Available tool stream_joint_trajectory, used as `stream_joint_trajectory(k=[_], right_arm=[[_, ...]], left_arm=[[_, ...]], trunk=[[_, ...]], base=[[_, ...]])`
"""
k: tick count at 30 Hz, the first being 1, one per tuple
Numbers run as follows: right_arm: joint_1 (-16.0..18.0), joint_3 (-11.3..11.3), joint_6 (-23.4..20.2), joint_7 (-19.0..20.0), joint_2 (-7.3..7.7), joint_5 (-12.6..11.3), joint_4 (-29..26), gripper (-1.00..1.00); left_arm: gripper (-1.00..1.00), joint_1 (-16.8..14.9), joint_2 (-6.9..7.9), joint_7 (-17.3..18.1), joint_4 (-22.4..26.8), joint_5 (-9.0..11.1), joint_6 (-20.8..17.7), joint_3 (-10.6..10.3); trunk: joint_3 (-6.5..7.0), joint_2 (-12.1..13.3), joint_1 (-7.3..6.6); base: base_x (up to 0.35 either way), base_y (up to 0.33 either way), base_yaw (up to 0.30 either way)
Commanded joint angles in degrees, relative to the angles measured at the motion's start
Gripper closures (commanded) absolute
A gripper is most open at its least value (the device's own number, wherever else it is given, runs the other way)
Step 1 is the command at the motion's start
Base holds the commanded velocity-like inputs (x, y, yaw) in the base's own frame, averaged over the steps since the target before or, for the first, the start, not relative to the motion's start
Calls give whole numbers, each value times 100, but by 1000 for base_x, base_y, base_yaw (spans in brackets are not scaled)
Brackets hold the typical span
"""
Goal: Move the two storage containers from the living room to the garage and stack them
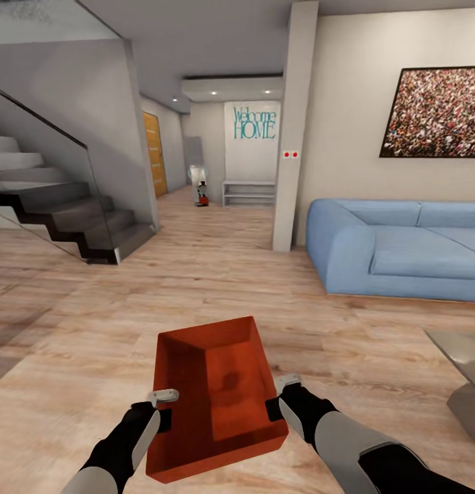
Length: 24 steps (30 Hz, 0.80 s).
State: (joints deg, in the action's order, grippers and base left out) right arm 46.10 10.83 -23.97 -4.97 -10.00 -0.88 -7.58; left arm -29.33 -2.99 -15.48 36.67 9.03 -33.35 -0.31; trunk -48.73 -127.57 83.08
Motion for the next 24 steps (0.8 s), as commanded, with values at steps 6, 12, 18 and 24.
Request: stream_joint_trajectory(k=[6, 12, 18, 24], right_arm=[[4, -37, -47, -4, 0, 106, -6, 100], [4, -37, -47, -4, 0, 106, -6, 100], [4, -37, -47, -4, 0, 106, -6, 100], [4, -37, -47, -4, 0, 106, -6, 100]], left_arm=[[100, -3, 35, -52, 12, 72, -14, -3], [100, -2, 34, -52, 8, 72, -14, -4], [100, -2, 28, -46, -1, 72, -14, -4], [100, -2, 26, -43, -2, 72, -14, -4]], trunk=[[-6, -3, 2], [-6, -3, 2], [-6, -3, 2], [-6, -3, 2]], base=[[341, 141, 0], [341, 140, 0], [341, 129, 0], [341, 116, 0]])
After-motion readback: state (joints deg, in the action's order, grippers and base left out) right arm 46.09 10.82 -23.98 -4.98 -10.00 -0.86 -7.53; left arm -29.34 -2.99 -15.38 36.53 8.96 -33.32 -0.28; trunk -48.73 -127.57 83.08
